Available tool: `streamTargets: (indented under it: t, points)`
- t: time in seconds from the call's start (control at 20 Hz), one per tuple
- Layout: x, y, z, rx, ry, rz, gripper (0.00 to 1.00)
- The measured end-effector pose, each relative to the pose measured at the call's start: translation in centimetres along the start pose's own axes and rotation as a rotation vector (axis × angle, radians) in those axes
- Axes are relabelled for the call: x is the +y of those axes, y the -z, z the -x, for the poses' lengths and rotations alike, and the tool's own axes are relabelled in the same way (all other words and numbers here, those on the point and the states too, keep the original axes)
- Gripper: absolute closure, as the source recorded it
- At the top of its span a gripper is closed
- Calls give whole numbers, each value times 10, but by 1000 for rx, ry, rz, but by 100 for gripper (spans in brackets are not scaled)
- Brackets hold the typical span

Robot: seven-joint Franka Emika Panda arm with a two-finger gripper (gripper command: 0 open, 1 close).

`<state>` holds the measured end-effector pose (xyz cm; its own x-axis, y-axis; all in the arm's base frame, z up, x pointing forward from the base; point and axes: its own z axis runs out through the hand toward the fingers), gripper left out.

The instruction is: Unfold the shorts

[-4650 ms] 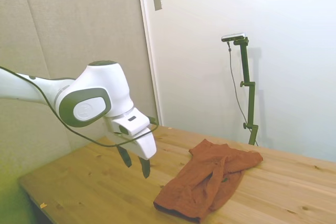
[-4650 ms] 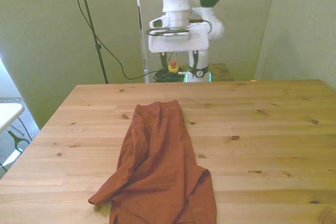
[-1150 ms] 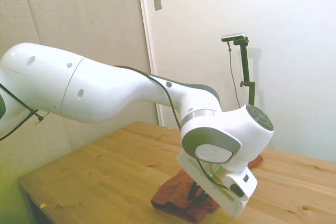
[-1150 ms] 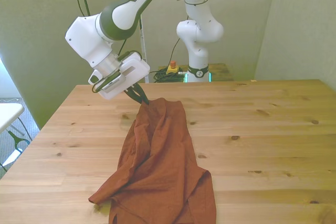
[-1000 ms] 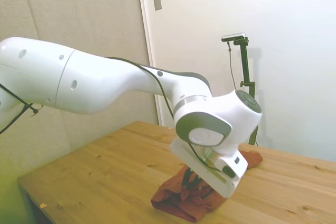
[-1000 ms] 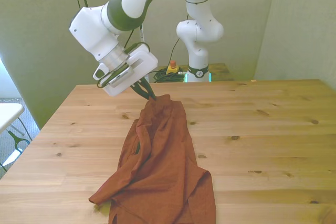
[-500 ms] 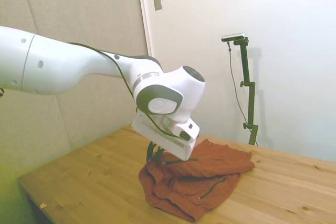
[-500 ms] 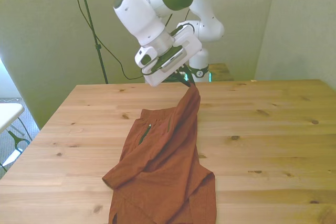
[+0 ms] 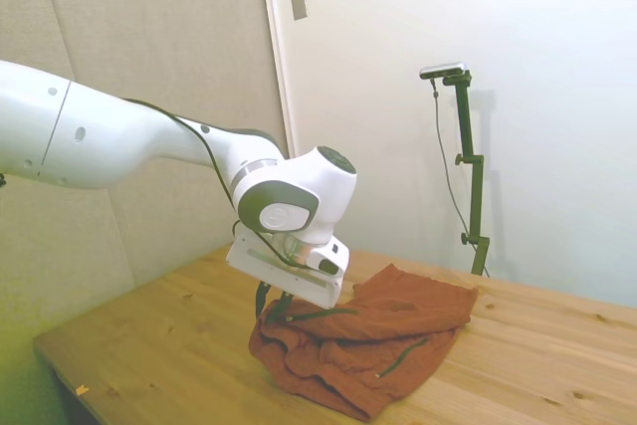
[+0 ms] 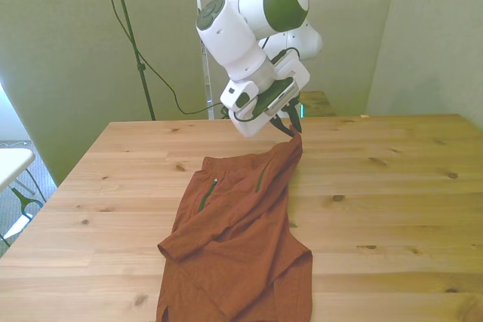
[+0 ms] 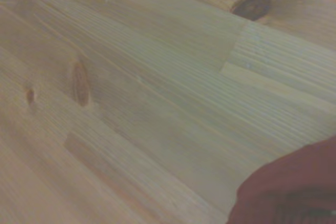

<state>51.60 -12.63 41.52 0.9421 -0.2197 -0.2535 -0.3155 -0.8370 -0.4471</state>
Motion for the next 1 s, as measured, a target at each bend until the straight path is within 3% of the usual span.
streamTargets:
  t: [0.2, 0.35, 0.45, 0.55, 0.7, 0.85, 1.0]
  points:
    - [-37, -11, -1, -10, 23, -34, 0]
    - [-62, -12, -14, 100, -57, -7, 0]
    - [-64, 6, -30, 195, -119, 2, 0]
    - [-38, 43, -54, 289, -191, 5, 0]
    - [33, 93, -97, 423, -305, 14, 0]
    - [79, 105, -146, 538, -432, 26, 0]
    - [85, 101, -190, 625, -565, 20, 0]
